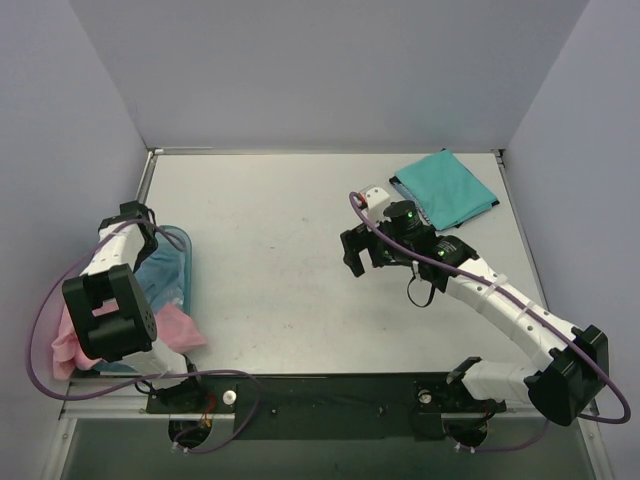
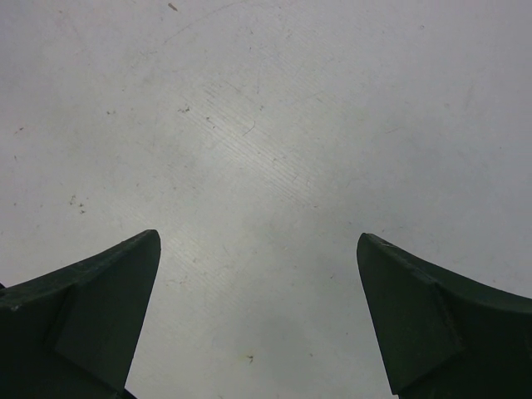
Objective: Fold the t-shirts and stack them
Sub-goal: Grab crumpled tshirt from bin with the left arm
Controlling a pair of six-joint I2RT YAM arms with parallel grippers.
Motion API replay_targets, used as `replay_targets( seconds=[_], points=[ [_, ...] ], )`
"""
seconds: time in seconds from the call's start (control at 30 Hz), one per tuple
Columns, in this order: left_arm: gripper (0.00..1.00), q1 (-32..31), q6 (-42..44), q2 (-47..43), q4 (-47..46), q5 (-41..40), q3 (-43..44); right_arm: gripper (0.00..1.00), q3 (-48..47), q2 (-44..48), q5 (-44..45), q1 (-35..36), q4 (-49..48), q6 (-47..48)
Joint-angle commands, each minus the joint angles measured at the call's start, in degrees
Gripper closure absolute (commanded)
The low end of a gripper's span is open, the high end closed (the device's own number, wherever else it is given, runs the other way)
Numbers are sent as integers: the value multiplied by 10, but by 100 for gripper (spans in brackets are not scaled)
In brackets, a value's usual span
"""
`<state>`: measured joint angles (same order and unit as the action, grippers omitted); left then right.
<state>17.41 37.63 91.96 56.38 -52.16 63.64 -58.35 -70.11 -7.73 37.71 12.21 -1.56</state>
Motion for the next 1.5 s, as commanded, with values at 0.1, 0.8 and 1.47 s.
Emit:
replay_targets(
  seconds=[0.1,0.8,1.47],
  points=[
    [89,5,19,4,8,-46,27,0,9,26,6,0,0,38],
    [12,3,-19,-8,73,74,33,0,29,37,-9,-12,-4,35],
    [100,-17,-25,-2,78,28,189,0,56,111,11,-19,3,35]
  ],
)
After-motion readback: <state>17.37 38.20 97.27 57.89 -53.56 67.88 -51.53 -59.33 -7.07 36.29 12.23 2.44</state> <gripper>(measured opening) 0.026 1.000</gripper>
